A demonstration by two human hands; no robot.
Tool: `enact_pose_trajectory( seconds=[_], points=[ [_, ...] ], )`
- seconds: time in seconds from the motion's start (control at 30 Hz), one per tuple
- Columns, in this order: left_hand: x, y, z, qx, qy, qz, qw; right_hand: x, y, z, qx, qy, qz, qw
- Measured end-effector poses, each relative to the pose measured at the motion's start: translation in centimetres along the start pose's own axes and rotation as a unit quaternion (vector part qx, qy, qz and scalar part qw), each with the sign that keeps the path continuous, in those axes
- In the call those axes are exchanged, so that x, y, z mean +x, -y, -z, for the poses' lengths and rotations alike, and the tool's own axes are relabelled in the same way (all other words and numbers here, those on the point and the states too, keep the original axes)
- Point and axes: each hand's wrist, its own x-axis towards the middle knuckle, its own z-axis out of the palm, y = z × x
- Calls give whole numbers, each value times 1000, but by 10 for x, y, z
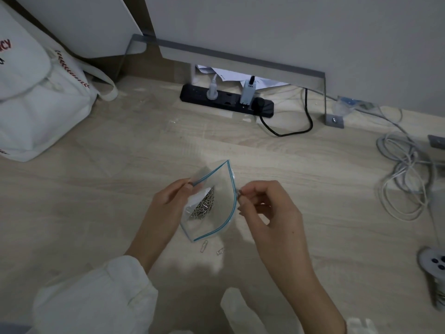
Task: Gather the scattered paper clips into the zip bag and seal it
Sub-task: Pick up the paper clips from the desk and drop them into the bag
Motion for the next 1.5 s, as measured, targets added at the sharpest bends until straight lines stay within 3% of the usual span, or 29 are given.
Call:
enact_pose_trajectory(
  seconds=[0.13,0.23,0.3,0.4,0.5,0.73,0.83,1.2,1.37,1.5],
  points=[
    [0,1,0,7,4,-2,1000,5,3,-1,-62,10,33,997],
    [0,3,1,2,2,-7,1000,3,-29,7,-72,7,-16,997],
    [0,2,2,9,3,-11,1000,-3,-61,8,-110,50,-63,991],
    [1,3,2,17,-3,-8,1000,-16,-107,-1,-229,165,-84,956],
    [1,4,3,19,-5,-6,1000,-23,-138,-17,-327,271,-32,905],
    [0,3,3,14,-5,-4,1000,-15,-144,-39,-421,372,6,827],
    [0,2,3,1,2,-18,1000,-14,-139,-44,-424,406,11,809],
    [3,3,3,-9,0,-21,1000,-8,-120,-56,-444,435,41,783],
    [4,4,6,-15,0,-21,1000,-7,-122,-54,-418,432,66,797],
    [6,4,6,-18,-4,-18,1000,-5,-130,-57,-431,445,74,782]
  ],
)
